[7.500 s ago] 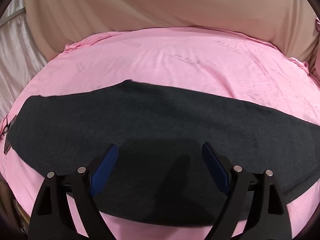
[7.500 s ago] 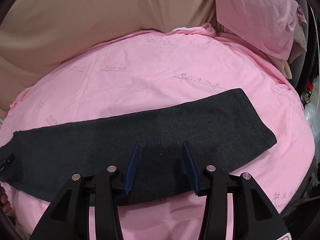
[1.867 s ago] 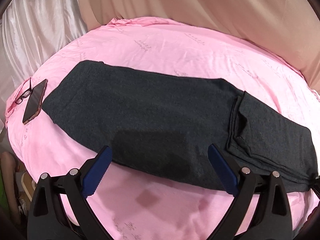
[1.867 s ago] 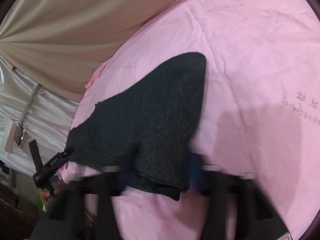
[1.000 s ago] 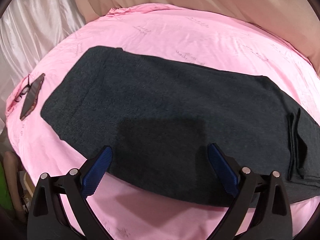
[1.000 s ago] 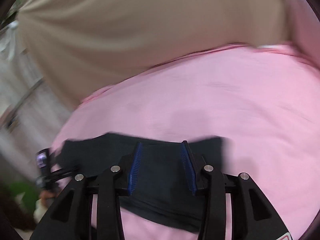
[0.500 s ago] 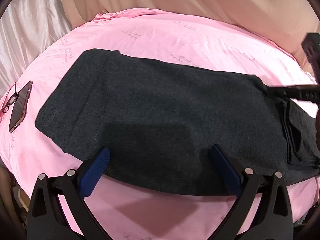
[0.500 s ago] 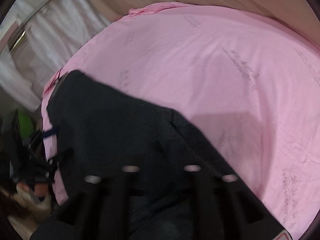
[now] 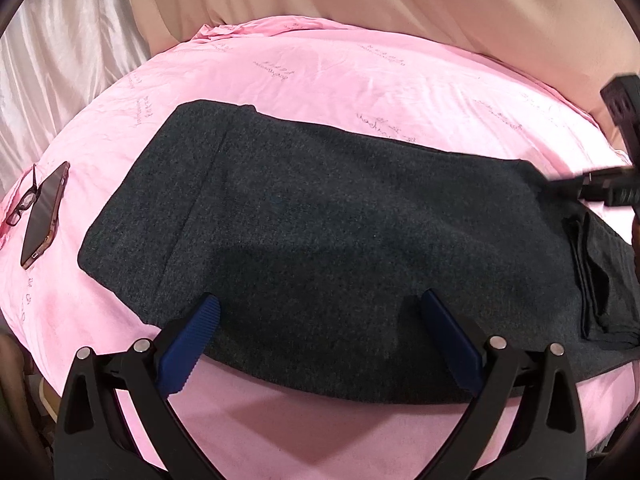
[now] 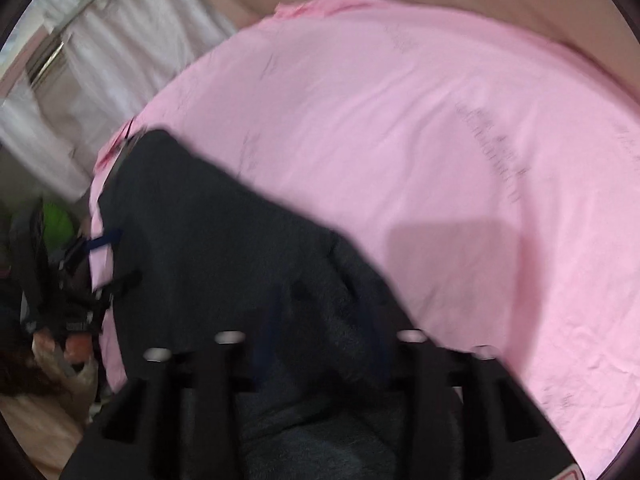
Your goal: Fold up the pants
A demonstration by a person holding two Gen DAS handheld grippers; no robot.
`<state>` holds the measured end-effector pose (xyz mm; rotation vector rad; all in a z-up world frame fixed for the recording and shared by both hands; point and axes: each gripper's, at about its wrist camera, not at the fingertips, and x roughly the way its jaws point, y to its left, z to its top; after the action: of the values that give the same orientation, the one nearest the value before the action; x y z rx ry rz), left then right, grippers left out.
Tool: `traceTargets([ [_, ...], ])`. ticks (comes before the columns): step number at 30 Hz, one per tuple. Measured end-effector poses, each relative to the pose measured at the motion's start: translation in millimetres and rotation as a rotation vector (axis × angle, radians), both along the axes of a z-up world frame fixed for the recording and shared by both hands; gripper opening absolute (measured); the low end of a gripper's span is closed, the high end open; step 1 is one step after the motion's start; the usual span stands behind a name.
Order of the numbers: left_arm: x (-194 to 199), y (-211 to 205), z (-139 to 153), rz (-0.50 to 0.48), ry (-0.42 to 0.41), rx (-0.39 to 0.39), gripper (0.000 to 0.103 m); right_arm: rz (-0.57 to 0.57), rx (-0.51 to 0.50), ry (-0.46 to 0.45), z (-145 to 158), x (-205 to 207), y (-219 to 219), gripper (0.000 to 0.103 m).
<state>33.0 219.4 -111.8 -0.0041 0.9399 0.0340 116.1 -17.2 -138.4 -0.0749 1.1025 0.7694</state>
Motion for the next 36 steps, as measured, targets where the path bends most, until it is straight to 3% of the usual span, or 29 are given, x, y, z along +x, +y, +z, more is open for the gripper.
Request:
traceTargets([
  [6, 5, -1, 0, 0.012, 0.005, 0.008, 0.098, 0.055, 0.007, -0.037, 9, -5, -7, 0.004],
  [9, 8, -3, -2, 0.02, 0.01, 0.021, 0.098, 0.033, 0.045, 0.007, -1, 11, -1, 0.029],
  [11, 8, -3, -1, 0.023, 0.013, 0.023, 0.098, 0.051, 0.135, 0.067, -8, 18, -3, 0.047],
  [12, 8, -3, -1, 0.023, 0.014, 0.022, 0.098, 0.054, 0.2, 0.115, -10, 24, -8, 0.053],
  [14, 9, -1, -1, 0.024, 0.018, 0.016, 0.098, 0.046, 0.291, 0.183, -18, 32, -11, 0.053],
  [15, 9, -1, -2, 0.025, 0.02, 0.016, 0.098, 0.043, 0.319, 0.199, -21, 35, -11, 0.053],
  [16, 10, -2, -2, 0.027, 0.02, 0.019, 0.098, 0.036, 0.321, 0.2, -21, 36, -9, 0.041],
  [17, 12, -2, -2, 0.03, 0.019, 0.025, 0.098, 0.021, 0.302, 0.205, -22, 37, -7, 0.004],
  [18, 13, -2, -2, 0.033, 0.019, 0.028, 0.098, -0.006, 0.294, 0.199, -19, 39, -8, 0.006],
  [21, 15, -2, -1, 0.034, 0.017, 0.023, 0.098, -0.086, 0.295, 0.058, 19, 39, -22, 0.005],
  [23, 19, -1, -1, 0.036, 0.007, 0.018, 0.098, -0.099, 0.211, -0.049, 28, 38, -21, 0.004],
  [25, 24, -3, -5, 0.036, 0.003, 0.022, 0.098, -0.108, 0.079, -0.033, 1, 48, -9, 0.003],
  [29, 31, -8, -6, 0.039, -0.018, 0.062, 0.098, -0.11, 0.149, 0.028, -3, 60, -27, 0.002],
  [31, 28, -3, -3, 0.032, -0.019, 0.061, 0.098, -0.098, 0.15, -0.04, 17, 44, -35, 0.004],
  [33, 26, 3, -2, 0.033, -0.026, 0.081, 0.098, -0.097, 0.087, -0.163, 40, 21, -34, 0.009],
  [34, 25, 8, -2, 0.028, -0.028, 0.082, 0.098, -0.108, 0.049, -0.204, 47, 15, -35, 0.019],
  [35, 25, 11, -2, 0.023, -0.031, 0.08, 0.098, -0.125, 0.023, -0.233, 50, 10, -37, 0.037],
  [36, 25, 14, -2, 0.028, -0.035, 0.088, 0.098, -0.137, 0.018, -0.257, 52, 9, -38, 0.038],
])
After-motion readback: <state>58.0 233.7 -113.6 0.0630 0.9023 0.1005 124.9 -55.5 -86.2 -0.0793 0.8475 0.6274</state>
